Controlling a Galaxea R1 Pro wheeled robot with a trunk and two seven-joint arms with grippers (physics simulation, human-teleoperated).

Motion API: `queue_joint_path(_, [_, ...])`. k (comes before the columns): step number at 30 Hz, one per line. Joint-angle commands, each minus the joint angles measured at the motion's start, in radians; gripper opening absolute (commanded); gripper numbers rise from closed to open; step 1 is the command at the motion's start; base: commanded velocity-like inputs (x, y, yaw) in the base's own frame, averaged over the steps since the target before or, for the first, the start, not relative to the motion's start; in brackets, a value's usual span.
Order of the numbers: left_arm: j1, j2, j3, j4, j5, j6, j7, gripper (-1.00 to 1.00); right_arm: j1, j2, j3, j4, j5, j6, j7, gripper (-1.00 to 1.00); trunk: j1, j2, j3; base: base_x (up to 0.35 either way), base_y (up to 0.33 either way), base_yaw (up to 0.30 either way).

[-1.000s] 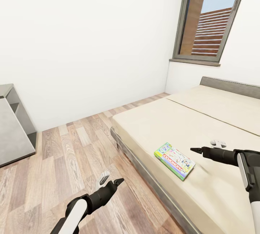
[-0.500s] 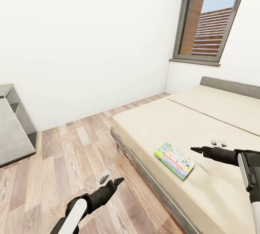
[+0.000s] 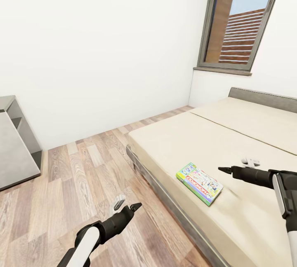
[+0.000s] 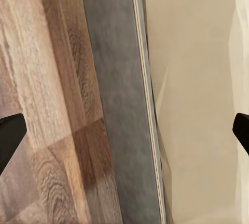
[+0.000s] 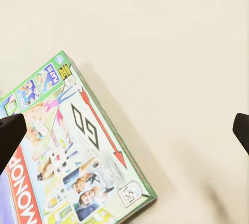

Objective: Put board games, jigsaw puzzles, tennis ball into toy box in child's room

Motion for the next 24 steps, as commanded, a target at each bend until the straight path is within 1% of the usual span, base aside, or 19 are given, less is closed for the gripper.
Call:
queue_joint_path(1, [0.000, 0.000, 0.000, -0.001, 0.011, 0.003, 0.009, 1.00, 0.000, 0.000, -0.001, -0.006, 0.011, 0.004, 0.010, 1.00, 0.004, -0.007, -0.004, 0.000, 0.000, 0.000])
queue_joint_path(8, [0.000, 0.000, 0.000, -0.001, 0.011, 0.003, 0.009, 1.00, 0.001, 0.000, -0.002, -0.019, 0.011, 0.006, 0.009, 1.00, 0.030, -0.056, -0.026, 0.000, 0.000, 0.000])
queue_joint_path(21, [0.000, -0.001, -0.001, 0.005, 0.008, 0.002, 0.009, 1.00, 0.002, 0.000, -0.002, -0.024, 0.012, 0.007, 0.009, 1.00, 0.030, -0.056, -0.026, 0.000, 0.000, 0.000])
queue_joint_path(24, [-0.001, -0.003, -0.002, 0.007, 0.007, -0.006, 0.008, 1.00, 0.002, 0.001, -0.002, -0.025, 0.011, 0.007, 0.009, 1.00, 0.030, -0.056, -0.026, 0.000, 0.000, 0.000])
